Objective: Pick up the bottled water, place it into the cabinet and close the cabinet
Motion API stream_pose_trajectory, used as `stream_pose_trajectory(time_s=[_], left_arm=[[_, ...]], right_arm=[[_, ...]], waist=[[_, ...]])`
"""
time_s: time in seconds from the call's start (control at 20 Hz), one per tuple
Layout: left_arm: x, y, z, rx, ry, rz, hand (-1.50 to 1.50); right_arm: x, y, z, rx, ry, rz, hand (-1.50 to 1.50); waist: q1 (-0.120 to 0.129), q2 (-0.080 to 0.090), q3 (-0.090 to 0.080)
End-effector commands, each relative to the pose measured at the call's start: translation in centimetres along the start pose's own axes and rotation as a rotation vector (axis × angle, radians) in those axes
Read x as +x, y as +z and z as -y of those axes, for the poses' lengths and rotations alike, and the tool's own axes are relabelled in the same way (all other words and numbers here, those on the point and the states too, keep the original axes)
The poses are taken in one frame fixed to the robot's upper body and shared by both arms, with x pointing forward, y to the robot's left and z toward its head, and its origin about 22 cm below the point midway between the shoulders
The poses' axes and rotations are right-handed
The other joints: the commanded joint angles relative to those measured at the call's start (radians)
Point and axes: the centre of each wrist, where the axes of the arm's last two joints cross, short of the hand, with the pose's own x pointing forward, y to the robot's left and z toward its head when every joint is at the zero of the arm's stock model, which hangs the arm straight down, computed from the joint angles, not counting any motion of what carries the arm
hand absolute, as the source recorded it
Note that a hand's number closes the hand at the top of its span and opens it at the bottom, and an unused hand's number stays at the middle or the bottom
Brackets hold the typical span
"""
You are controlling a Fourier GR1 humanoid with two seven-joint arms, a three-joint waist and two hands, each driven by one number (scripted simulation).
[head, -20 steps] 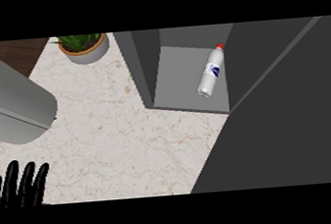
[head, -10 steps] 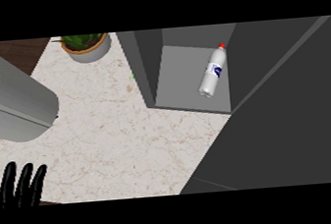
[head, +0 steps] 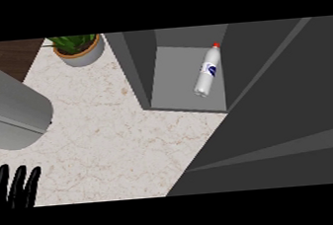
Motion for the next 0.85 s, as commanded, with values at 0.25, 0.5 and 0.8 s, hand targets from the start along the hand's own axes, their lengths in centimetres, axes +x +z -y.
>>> stream_pose_trajectory(time_s=[0.25,0.5,0.8], left_arm=[[-0.1,-0.3,-0.4,-0.015,0.017,0.005,-1.5],[-0.6,0.2,-0.5,-0.038,0.029,-0.026,-1.5],[-1.5,0.1,-1.1,-0.003,0.019,-0.026,-1.5]], right_arm=[[-1.2,-6.1,5.5,-0.374,-0.092,0.027,1.5],[-0.4,-11.5,8.5,-0.473,-0.1,0.017,1.5],[0.9,-18.6,11.0,-0.482,-0.118,-0.018,1.5]], waist=[[0.034,0.004,0.006],[0.047,0.0,0.008],[0.004,-0.009,0.011]])
